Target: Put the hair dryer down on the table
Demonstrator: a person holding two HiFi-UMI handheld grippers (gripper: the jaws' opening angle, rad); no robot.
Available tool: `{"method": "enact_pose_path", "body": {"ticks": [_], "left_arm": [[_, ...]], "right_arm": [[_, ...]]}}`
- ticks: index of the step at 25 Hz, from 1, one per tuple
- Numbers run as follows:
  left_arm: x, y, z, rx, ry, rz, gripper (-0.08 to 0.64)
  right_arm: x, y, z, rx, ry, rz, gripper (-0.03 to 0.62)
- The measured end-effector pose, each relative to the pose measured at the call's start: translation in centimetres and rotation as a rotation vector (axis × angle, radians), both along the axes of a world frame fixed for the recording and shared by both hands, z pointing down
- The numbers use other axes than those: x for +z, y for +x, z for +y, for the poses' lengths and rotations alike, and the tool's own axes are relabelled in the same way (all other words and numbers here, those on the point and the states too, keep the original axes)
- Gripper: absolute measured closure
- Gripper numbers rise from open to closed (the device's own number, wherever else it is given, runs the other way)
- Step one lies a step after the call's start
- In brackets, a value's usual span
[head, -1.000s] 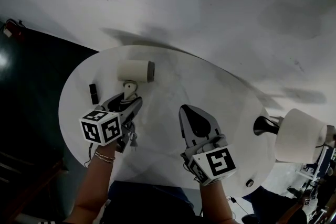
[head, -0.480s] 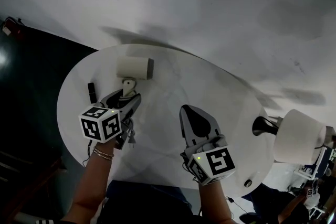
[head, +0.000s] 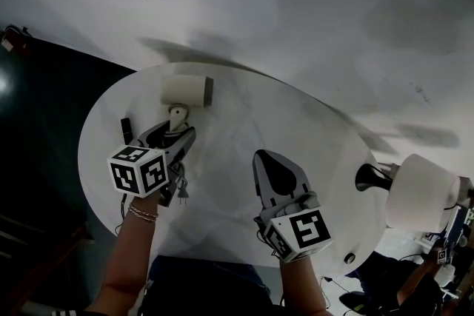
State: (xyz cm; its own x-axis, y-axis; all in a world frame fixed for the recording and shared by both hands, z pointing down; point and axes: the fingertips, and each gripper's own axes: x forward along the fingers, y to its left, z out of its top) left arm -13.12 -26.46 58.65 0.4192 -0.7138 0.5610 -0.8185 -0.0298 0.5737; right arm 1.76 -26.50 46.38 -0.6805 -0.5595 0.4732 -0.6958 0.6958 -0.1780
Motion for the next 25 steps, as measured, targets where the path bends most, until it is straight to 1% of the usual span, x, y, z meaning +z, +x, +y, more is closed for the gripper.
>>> {"method": "enact_pose_path", "body": {"ticks": [12,25], "left_arm": [[0.0,-0.4,-1.5,-0.018,0.004,0.014,0.302],[0.5,-0.8,-2.3,-0.018,0.000,-0.011,0.302]], "right_arm": [[0.0,0.4,-0.4,0.005,0.011,0.007,0.574],[1.1,1.3,0.0,0.025,-0.015,0.040,0.574]]}}
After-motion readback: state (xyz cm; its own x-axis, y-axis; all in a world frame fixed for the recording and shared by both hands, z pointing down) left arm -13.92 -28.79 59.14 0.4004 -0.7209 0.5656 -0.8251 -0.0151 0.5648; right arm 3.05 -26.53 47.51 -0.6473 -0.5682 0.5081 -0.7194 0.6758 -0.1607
